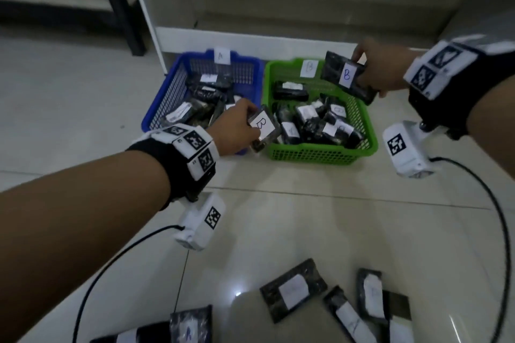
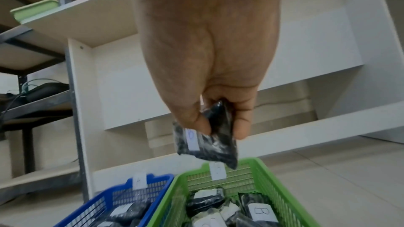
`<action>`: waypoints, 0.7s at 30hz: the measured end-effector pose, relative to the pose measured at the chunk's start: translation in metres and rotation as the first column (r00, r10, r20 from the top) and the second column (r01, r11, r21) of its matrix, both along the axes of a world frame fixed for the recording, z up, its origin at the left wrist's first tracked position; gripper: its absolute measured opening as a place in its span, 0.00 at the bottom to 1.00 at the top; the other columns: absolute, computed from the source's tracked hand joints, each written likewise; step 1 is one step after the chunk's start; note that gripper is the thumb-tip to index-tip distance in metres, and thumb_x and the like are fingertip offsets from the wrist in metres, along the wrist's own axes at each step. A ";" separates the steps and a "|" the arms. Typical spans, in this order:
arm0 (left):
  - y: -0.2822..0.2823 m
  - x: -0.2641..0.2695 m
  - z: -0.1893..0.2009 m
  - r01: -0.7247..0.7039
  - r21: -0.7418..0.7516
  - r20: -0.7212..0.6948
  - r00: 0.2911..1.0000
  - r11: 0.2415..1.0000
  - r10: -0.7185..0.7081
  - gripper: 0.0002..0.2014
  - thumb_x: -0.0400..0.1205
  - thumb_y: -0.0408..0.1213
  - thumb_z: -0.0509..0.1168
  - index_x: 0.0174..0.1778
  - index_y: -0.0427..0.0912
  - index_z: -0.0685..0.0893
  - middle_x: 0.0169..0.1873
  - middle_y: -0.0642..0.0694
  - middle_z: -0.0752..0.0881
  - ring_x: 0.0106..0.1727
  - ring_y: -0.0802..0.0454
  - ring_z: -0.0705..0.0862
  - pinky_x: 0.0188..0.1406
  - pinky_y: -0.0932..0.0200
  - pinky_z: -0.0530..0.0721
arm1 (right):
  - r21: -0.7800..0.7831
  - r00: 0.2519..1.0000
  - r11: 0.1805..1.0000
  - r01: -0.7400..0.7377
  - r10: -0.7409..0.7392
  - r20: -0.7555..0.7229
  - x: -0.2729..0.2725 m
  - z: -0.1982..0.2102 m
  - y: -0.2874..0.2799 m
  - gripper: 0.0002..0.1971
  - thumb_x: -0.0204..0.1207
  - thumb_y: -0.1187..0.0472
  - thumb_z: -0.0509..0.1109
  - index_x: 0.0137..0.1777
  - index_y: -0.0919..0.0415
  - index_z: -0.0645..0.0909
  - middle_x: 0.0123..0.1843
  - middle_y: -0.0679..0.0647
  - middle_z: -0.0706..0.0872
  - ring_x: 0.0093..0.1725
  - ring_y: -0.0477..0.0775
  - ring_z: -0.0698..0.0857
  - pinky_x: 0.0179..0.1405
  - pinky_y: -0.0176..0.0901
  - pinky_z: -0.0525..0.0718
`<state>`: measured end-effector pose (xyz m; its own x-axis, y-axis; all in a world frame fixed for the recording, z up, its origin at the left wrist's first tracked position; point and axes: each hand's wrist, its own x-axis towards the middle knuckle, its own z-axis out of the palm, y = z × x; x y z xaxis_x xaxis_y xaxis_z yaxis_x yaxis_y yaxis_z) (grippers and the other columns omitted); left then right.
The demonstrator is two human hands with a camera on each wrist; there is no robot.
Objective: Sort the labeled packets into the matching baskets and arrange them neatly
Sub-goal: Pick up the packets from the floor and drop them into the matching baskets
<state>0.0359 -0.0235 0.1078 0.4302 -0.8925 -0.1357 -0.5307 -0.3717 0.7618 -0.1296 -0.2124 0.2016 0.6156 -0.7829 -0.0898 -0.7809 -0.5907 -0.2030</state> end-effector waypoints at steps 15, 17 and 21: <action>-0.178 0.010 -0.040 -0.143 0.002 0.183 0.973 0.990 0.140 0.12 0.79 0.25 0.62 0.56 0.38 0.75 0.56 0.35 0.82 0.54 0.40 0.83 0.49 0.52 0.83 | 0.307 0.756 0.908 0.284 -0.409 0.511 -0.019 -0.122 -0.093 0.09 0.76 0.69 0.64 0.56 0.64 0.76 0.55 0.65 0.86 0.52 0.63 0.84 0.45 0.44 0.77; -0.197 0.013 -0.043 -0.171 -0.013 0.246 0.954 0.985 0.169 0.14 0.78 0.22 0.60 0.58 0.35 0.78 0.56 0.37 0.83 0.56 0.41 0.82 0.46 0.58 0.77 | 0.322 0.730 0.896 0.306 -0.438 0.524 -0.016 -0.138 -0.100 0.10 0.76 0.73 0.62 0.55 0.64 0.78 0.55 0.65 0.86 0.52 0.63 0.84 0.45 0.44 0.79; -0.220 0.014 -0.052 -0.171 0.067 0.322 0.936 0.983 0.141 0.11 0.84 0.34 0.58 0.46 0.33 0.85 0.46 0.32 0.86 0.55 0.36 0.84 0.47 0.52 0.79 | 0.365 0.760 0.884 0.294 -0.447 0.472 -0.011 -0.169 -0.101 0.14 0.75 0.73 0.61 0.58 0.64 0.81 0.58 0.66 0.85 0.56 0.65 0.83 0.55 0.49 0.81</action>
<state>0.0500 -0.2440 0.0555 0.5970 -0.8007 -0.0497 -0.6670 -0.5299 0.5237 -0.1411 -0.3138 0.0328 0.2898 -0.9547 -0.0671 -0.6491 -0.1445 -0.7469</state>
